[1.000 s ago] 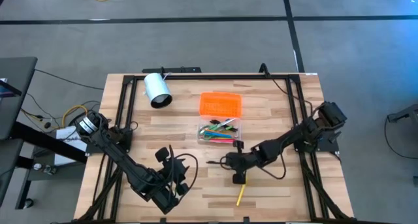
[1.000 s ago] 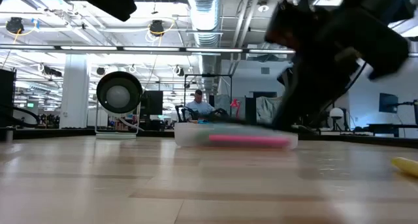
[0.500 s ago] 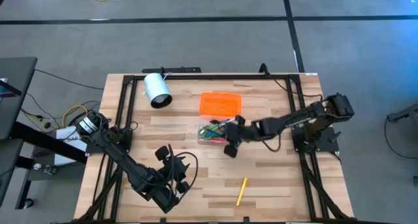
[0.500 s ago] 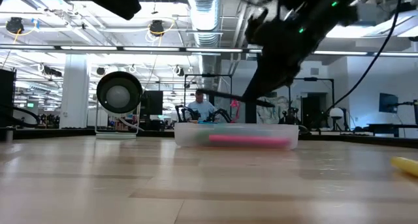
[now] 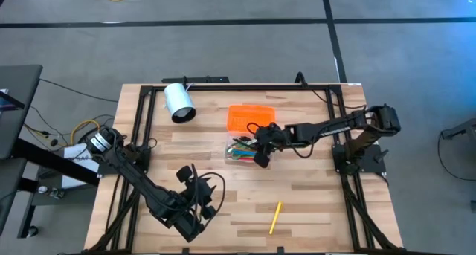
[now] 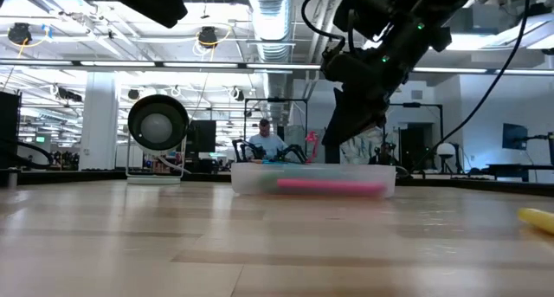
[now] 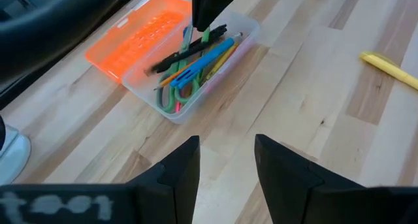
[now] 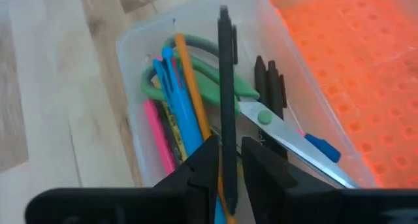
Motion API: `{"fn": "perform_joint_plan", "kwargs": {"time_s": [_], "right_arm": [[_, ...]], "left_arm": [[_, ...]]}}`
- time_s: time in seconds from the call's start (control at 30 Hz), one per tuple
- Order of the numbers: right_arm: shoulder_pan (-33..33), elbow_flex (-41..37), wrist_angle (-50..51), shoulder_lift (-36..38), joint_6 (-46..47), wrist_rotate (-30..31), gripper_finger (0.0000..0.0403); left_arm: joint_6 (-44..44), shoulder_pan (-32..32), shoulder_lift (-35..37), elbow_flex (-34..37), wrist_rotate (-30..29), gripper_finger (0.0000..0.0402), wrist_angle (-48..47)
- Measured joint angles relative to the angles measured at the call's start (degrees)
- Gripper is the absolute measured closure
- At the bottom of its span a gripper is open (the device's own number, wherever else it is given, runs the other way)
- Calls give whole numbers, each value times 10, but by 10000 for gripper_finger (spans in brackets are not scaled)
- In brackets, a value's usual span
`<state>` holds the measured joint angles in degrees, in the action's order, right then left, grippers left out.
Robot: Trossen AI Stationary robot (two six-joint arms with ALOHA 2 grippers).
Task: Pick & place school supplies into a supply box
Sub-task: Put the yellow pen into the orange supply box
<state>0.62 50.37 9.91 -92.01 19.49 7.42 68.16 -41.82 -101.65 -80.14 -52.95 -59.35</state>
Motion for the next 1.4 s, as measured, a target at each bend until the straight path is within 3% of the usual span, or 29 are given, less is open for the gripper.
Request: {"fn": "perform_joint_plan", "kwargs": {"time_s": [0.17, 0.3, 0.47, 0.67, 0.77, 1.0, 1.4], "right_arm": [[-1, 0, 0, 1, -9, -1, 341], [-21, 0, 2, 22, -80, -39, 341], [-79, 0, 0, 62, -176, -92, 340], [-163, 0, 4, 75, -197, -136, 340], [-210, 0, 4, 65, -195, -156, 340], [-308, -1, -8, 37, -216, -134, 340], [-368, -1, -36, -62, -240, -134, 340]], "left_arm": [[2, 1, 0, 0, 0, 265, -1], [2, 1, 0, 0, -2, 265, -2], [2, 7, 0, 0, -6, 265, -3], [2, 19, 0, 0, -19, 265, -3], [2, 24, 0, 0, -19, 265, -3], [21, 35, 0, 0, -21, 265, 6], [42, 38, 0, 0, -17, 265, 74]]}}
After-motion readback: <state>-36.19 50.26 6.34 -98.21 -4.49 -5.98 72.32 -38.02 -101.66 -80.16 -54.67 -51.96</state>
